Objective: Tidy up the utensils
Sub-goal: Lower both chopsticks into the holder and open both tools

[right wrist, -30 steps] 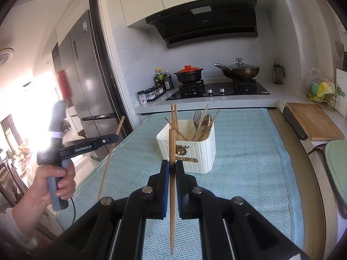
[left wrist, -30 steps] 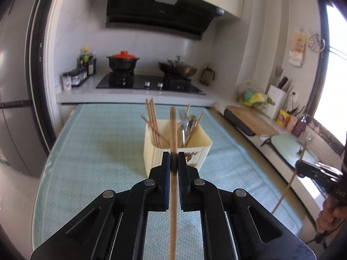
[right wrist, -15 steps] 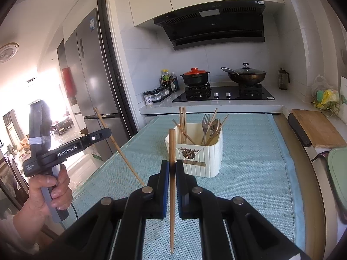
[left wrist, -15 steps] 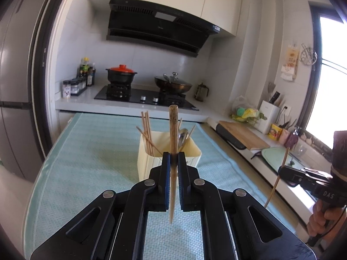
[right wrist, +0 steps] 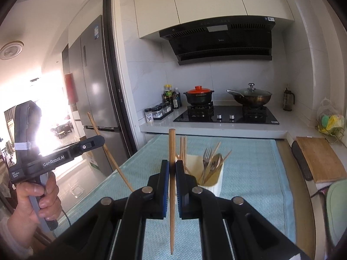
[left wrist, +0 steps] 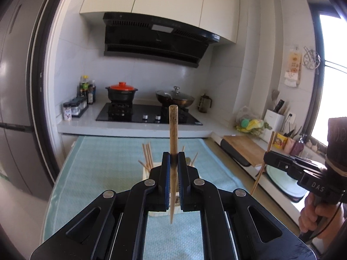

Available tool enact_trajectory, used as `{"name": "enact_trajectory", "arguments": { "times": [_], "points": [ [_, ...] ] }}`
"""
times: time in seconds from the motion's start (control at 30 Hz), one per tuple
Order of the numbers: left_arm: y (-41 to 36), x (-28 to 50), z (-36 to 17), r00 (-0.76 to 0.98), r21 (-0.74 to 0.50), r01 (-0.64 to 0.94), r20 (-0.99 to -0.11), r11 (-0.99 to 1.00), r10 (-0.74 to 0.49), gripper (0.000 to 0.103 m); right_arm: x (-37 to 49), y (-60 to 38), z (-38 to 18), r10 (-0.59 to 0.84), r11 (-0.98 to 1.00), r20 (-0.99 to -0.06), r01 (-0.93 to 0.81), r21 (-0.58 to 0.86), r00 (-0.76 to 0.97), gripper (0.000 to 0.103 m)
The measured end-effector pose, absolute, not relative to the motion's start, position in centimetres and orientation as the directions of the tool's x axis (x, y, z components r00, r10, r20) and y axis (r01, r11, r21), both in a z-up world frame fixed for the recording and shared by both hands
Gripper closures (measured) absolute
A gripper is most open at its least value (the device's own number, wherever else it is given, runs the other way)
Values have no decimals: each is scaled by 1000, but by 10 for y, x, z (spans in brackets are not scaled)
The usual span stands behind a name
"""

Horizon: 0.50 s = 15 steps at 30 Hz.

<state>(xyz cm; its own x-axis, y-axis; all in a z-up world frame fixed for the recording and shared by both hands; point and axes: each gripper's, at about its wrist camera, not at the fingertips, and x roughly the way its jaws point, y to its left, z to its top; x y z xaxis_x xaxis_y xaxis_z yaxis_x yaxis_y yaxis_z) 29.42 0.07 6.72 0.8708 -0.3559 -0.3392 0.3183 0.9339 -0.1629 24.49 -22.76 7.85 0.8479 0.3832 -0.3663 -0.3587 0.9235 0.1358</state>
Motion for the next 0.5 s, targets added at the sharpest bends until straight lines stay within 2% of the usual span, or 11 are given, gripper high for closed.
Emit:
{"name": "enact_trajectory", "arguments": {
  "times": [0.23, 0.5],
  "points": [
    [-21, 340, 87, 888, -100, 292, -341, 951, -308, 99, 302, -228, 107, 374, 927, -332, -345, 146, 866, 97],
    [-45, 400, 87, 896, -52, 268, -354, 962, -269, 99, 366, -239, 120, 353, 933, -306, -310, 183, 884, 97]
  ]
}}
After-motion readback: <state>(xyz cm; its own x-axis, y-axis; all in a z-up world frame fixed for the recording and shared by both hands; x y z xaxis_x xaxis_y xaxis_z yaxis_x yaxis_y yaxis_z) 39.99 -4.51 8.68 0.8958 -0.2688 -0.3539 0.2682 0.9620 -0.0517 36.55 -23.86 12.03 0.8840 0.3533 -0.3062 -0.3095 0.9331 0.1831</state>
